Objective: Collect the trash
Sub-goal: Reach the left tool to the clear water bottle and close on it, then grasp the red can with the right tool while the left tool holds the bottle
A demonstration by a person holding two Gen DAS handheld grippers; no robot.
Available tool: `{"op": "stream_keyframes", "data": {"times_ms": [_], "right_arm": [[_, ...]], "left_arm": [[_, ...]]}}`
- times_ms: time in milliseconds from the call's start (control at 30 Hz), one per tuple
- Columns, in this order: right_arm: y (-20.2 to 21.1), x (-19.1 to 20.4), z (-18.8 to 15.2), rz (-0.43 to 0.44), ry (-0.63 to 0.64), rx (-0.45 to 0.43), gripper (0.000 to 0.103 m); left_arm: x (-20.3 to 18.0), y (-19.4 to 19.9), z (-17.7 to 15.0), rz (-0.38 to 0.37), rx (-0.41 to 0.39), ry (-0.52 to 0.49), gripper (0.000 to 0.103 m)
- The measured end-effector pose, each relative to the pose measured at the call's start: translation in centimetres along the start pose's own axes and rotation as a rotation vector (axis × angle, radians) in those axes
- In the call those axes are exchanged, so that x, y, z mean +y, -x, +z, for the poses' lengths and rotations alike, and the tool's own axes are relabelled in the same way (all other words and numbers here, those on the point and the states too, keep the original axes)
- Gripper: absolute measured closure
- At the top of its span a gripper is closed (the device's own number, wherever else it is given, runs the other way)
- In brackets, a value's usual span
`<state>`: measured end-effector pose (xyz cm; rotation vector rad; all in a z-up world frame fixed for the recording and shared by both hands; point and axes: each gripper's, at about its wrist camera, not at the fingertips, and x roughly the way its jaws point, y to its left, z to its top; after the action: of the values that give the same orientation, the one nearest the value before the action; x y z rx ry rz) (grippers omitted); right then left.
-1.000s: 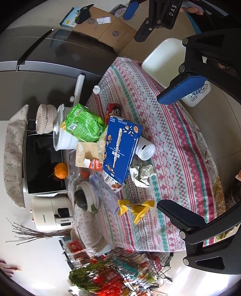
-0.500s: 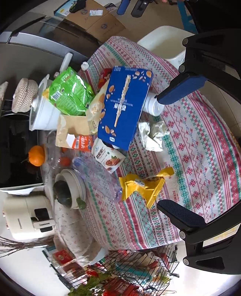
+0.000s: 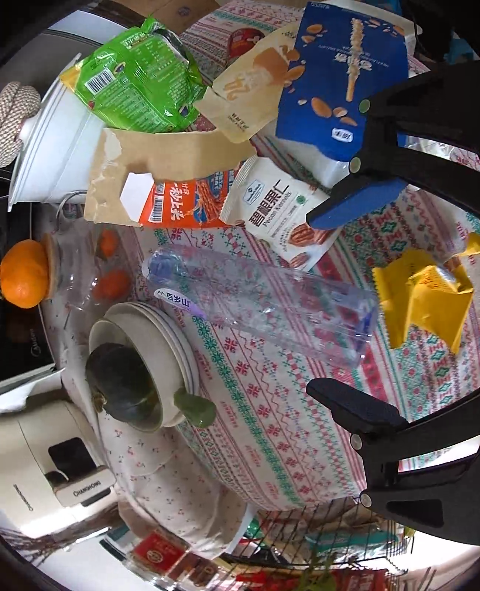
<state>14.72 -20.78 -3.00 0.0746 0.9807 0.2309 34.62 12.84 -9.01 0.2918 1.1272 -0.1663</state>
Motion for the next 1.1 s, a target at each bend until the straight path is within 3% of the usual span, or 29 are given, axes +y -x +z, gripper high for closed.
{"op": "stream_keyframes", "data": {"times_ms": [233,300,367,767,1000,1100], "right_arm": [[-2.5,-1.8,1.2,0.02,-0.087,0.062,0.0],[-3.2,-1.9,1.5,0.006,-0.09,0.072,0.0],[-3.6,-2.0,1.7,-0.007,-0.084,0.076,0.0],[-4.6,-2.3,3.3,-0.088,-0.011,0.026,0.0],[-7.1,-2.1,4.8,-0.177,0.274,0.014,0.0],[-8.7,-1.7,5.3,-0.159,0.349,0.027,0.0]], "left_arm": [[-1.0,-4.6,1.7,0.046,0.119,-0.128,0.022],[-0.9,-5.6,1.3,0.055,0.153,-0.133,0.032],[-0.7,-6.1,0.7,0.071,0.169,-0.127,0.035],[1.0,0.2,-3.0,-0.033,-0.032,0.105,0.039],[0.8,4.7,-4.2,-0.055,-0.142,0.186,0.04],[0.4,6.7,-5.1,-0.066,-0.182,0.199,0.04]]}}
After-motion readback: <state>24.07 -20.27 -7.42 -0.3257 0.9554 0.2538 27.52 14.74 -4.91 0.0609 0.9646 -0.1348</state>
